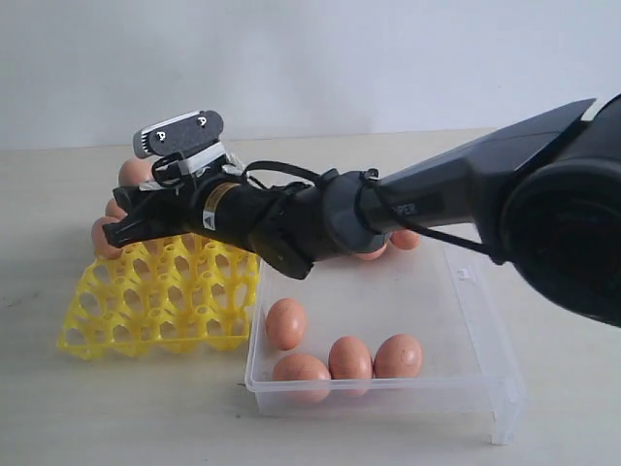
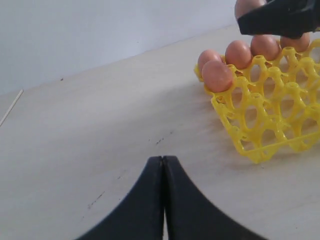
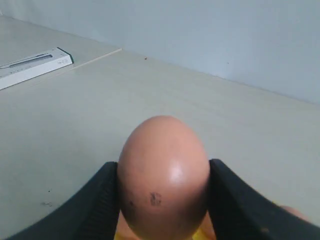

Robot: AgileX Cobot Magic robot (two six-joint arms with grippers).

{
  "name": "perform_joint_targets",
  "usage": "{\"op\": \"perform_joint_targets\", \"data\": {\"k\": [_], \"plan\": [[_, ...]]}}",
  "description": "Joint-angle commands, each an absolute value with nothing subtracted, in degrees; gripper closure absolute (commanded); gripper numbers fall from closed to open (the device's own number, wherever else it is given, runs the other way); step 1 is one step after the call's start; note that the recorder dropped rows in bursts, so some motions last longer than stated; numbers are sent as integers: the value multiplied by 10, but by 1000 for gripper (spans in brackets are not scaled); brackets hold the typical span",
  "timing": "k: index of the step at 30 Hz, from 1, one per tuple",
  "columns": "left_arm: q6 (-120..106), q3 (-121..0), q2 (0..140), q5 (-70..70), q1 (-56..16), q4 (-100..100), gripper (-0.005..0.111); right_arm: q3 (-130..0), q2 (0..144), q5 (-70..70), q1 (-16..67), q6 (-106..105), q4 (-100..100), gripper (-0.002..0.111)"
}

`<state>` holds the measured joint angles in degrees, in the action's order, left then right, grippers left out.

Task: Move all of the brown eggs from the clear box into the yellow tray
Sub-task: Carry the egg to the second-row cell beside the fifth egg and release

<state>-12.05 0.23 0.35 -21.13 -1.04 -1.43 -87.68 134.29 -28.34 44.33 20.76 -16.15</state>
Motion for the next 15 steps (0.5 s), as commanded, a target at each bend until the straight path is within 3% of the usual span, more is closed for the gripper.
{"op": "perform_joint_targets", "data": {"k": [1,9,15], "plan": [[-118,0,0,-207,-11,-14,107,-909,1375,-295,443,240,-190,108],[-118,0,0,-207,-11,-14,107,-943,1406,-263,442,248,-190,104],[-118,0,0,-207,-11,-14,107,-944,1407,-248,442,257,-193,78]]}}
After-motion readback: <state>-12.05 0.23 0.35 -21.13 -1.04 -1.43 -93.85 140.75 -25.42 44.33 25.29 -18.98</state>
